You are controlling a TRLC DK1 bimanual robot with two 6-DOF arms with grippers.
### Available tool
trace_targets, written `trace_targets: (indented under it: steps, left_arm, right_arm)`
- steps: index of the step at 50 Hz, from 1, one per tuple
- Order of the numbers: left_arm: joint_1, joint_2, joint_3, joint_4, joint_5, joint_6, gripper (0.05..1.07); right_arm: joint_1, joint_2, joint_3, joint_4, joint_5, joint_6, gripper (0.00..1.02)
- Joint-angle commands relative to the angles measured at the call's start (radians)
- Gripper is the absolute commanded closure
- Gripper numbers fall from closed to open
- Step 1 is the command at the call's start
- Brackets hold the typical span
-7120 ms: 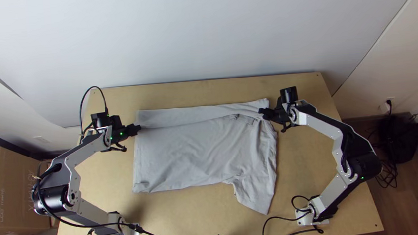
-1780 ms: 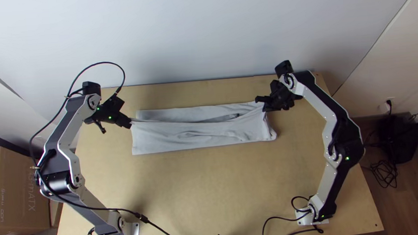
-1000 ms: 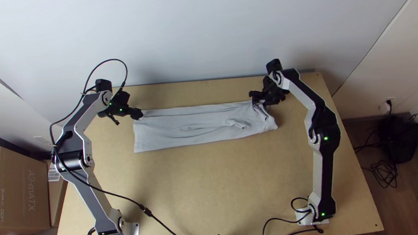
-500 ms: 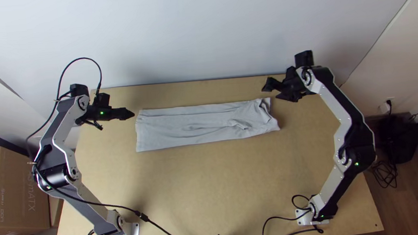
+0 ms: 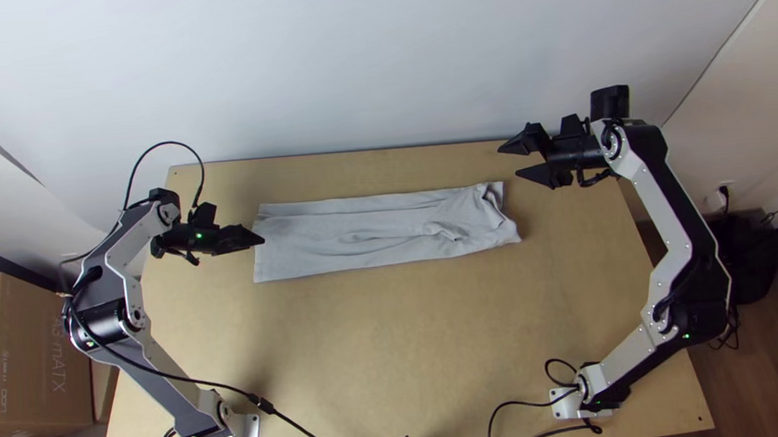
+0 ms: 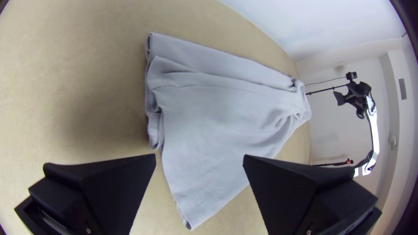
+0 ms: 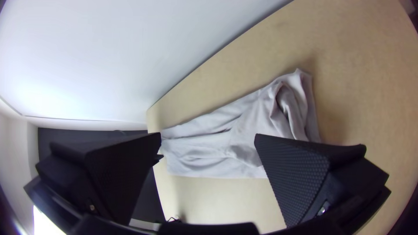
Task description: Fold the t-shirt
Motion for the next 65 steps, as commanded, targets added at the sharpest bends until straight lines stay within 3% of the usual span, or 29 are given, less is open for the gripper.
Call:
trace_targets:
  steps: [1, 15, 24, 37, 38, 40, 41, 44, 52, 65]
  left_arm:
    - [0.015, 0.043, -0.014, 0.023, 0.022, 0.007, 0.11]
    - [0.009, 0.144, 0.063, 0.084, 0.016, -0.073, 0.1]
    - [-0.094, 0.141, 0.051, 0.09, 0.015, -0.117, 0.1]
    - [-0.274, 0.113, 0.035, 0.231, -0.047, -0.32, 0.11]
    - [-0.283, 0.106, 0.031, 0.242, -0.062, -0.329, 0.14]
    - [-0.3, 0.1, 0.023, 0.271, -0.093, -0.357, 0.33]
    - [-0.306, 0.093, 0.018, 0.287, -0.101, -0.37, 0.48]
    - [-0.307, 0.078, 0.003, 0.343, -0.122, -0.421, 1.06]
    - [-0.267, 0.023, -0.044, 0.351, -0.148, -0.416, 1.05]
    - [0.016, -0.057, -0.075, 0.253, -0.246, -0.179, 1.05]
  right_arm:
    - [-0.003, -0.063, -0.042, -0.013, -0.029, 0.022, 0.04]
    - [0.023, -0.135, -0.108, -0.013, -0.032, 0.019, 0.04]
    - [0.031, -0.167, -0.128, -0.013, -0.032, 0.022, 0.04]
    - [0.054, -0.209, -0.151, -0.013, -0.032, 0.036, 0.04]
    - [0.056, -0.217, -0.157, -0.013, -0.032, 0.036, 0.04]
    - [0.057, -0.229, -0.168, -0.013, -0.032, 0.036, 0.04]
    - [0.057, -0.235, -0.172, -0.013, -0.03, 0.036, 0.04]
    - [0.057, -0.253, -0.188, -0.013, -0.03, 0.033, 0.04]
    - [0.043, -0.295, -0.222, -0.013, -0.029, 0.024, 0.04]
    - [0.031, -0.336, -0.268, -0.013, -0.009, -0.004, 0.04]
